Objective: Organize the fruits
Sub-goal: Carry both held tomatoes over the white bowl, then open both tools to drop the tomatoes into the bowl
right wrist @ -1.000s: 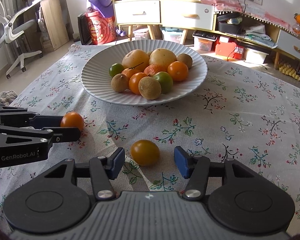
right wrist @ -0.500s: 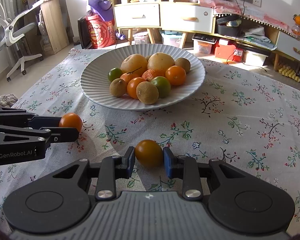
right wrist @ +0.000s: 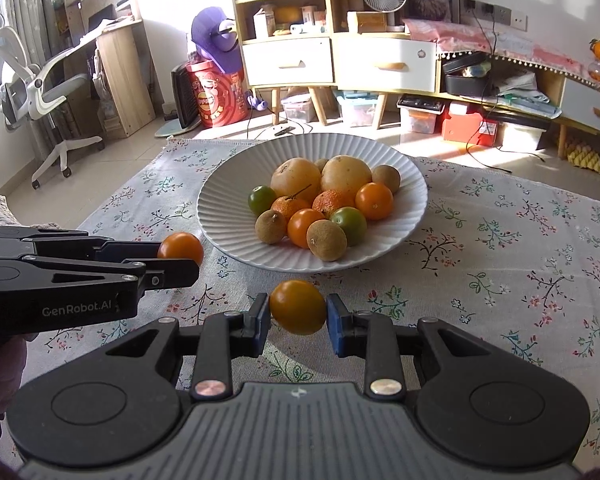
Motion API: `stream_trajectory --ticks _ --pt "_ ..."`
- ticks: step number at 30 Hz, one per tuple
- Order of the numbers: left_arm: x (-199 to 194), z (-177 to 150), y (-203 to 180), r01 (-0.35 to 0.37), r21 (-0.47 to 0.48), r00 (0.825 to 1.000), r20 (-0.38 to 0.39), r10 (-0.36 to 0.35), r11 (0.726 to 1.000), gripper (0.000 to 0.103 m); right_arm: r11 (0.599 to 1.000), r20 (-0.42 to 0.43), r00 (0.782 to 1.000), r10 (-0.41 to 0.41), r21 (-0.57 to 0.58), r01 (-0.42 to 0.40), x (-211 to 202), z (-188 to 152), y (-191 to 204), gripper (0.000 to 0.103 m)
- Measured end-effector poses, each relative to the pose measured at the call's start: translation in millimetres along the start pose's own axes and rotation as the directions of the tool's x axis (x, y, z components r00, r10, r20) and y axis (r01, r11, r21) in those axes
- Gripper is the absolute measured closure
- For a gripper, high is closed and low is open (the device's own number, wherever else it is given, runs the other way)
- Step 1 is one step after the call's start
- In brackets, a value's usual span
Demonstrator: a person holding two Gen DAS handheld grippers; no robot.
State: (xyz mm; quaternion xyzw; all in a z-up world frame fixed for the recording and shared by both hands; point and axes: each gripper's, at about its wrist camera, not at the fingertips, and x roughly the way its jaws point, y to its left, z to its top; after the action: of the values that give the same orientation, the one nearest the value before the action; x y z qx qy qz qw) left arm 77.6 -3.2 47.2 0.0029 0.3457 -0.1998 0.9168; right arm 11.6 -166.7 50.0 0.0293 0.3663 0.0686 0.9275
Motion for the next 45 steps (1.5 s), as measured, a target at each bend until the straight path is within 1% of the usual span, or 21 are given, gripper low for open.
stream_trajectory --ticks 5,9,11,15,19,23,30,41,45 --pt "9.2 15.2 4.2 0.021 -0.023 1.000 -0.018 -0.021 1.000 0.080 1.000 0.024 1.000 -0.002 -0.007 0.003 3.3 6.9 1.4 0.076" --pt "16.9 27.7 7.1 0.052 -0.003 0.998 -0.032 -0.052 0.999 0.080 0.999 0.043 0.999 -0.002 -0.040 0.004 6.5 13.8 3.3 0.076" --pt "23.1 31.8 9.9 0.069 -0.004 0.996 -0.053 -0.069 0.998 0.080 0.999 0.053 0.999 0.002 -0.049 0.001 8.1 17.0 2.8 0.076" --pt "34.4 35.6 16.8 0.087 -0.039 0.992 -0.084 -0.090 0.995 0.080 0.997 0.061 0.998 0.005 -0.077 0.000 13.6 19.6 4.5 0.076" --pt "42.6 35.8 24.4 0.114 -0.098 0.985 -0.116 -0.125 0.989 0.080 0.994 0.057 0.998 -0.002 -0.110 0.008 20.9 19.8 6.9 0.076" --pt "44.5 34.7 24.3 0.113 -0.107 0.983 -0.132 -0.127 0.988 0.080 0.991 0.056 0.998 0.007 -0.133 0.000 23.5 20.0 10.8 0.076" --pt "45.9 37.8 27.7 0.120 -0.120 0.982 -0.130 -0.136 0.985 0.079 0.985 0.040 0.999 -0.011 -0.171 0.017 28.3 14.9 15.9 0.076" --pt "43.3 37.2 29.2 0.132 -0.124 0.982 -0.117 -0.146 0.983 0.074 0.988 0.038 0.999 -0.010 -0.155 0.016 28.2 17.4 14.7 0.076" --pt "40.4 38.4 28.8 0.134 -0.127 0.983 -0.107 -0.148 0.983 0.070 0.992 0.044 0.999 -0.002 -0.129 0.008 24.4 18.5 11.6 0.071"
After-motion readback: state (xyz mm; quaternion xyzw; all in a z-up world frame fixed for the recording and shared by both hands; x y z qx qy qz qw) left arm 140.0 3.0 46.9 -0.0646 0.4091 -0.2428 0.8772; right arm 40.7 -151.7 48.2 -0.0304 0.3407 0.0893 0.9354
